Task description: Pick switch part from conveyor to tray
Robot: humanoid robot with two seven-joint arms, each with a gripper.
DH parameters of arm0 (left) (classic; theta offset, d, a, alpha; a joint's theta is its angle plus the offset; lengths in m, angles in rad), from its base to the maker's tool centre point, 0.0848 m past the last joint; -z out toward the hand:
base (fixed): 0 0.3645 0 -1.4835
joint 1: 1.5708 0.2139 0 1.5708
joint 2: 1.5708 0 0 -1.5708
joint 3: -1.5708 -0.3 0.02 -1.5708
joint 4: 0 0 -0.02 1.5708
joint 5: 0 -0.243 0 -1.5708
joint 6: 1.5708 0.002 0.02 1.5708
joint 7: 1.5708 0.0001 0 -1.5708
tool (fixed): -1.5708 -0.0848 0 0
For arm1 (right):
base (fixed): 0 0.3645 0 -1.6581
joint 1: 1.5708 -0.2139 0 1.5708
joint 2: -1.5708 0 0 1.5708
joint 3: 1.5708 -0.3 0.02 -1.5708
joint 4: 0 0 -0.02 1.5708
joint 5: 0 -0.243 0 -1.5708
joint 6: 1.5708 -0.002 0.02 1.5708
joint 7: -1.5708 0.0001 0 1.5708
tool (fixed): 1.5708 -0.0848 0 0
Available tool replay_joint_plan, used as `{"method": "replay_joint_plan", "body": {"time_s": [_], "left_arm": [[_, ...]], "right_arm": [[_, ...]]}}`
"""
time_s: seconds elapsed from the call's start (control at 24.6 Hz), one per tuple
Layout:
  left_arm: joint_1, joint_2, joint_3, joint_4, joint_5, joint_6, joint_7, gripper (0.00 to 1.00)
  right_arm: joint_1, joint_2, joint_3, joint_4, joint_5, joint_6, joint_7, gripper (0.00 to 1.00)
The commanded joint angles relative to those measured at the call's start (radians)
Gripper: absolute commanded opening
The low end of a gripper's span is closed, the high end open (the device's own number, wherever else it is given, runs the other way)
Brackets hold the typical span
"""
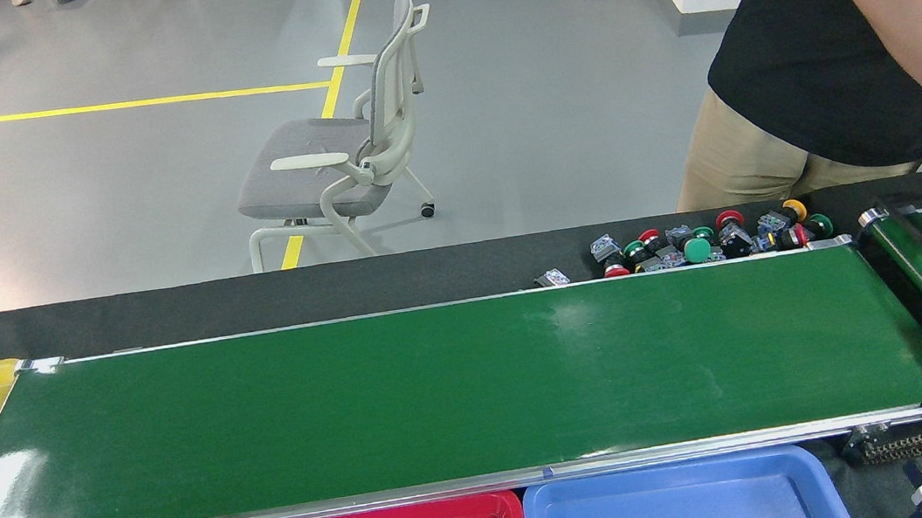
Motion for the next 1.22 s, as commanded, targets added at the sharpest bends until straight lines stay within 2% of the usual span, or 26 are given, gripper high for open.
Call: {"method": "replay_joint_plan", "body": {"time_s": [0.0,0.16,0.28,0.41,0.53,0.61,0.81,1.18], "left_arm": [[-0.006,0.008,0.007,-0.009,0.001,0.003,0.008,1.0],[-0.005,0.009,0.005,-0.009,0.001,0.003,0.008,1.0],[-0.003,0.009,0.001,-0.006,-0.001,0.003,0.008,1.0],[-0.006,0.008,-0.001,-0.009,-0.001,0.003,0.008,1.0],[-0.006,0.008,-0.003,-0.009,-0.001,0.002,0.008,1.0],[-0.005,0.009,-0.003,-0.011,-0.001,0.003,0.008,1.0],[-0.006,0.011,-0.003,-0.011,0.001,0.002,0.008,1.0],[-0.009,0.009,-0.003,-0.011,-0.001,0.002,0.008,1.0]], "right_arm": [[-0.017,-0.003,-0.003,-0.014,0.001,0.008,0.03,0.99],[-0.067,-0.009,0.001,-0.012,0.004,0.041,0.124,0.99],[-0.105,-0.009,0.006,-0.012,0.021,0.045,0.136,0.98],[-0.163,-0.003,0.012,0.009,0.096,0.045,0.138,0.98],[-0.238,-0.002,0.06,0.069,0.139,0.053,0.136,0.98],[-0.255,-0.009,0.109,0.092,0.171,0.131,0.134,0.98],[-0.294,-0.049,0.233,0.16,0.181,0.251,0.128,0.98],[-0.379,-0.051,0.352,0.273,0.181,0.364,0.128,0.98]]}}
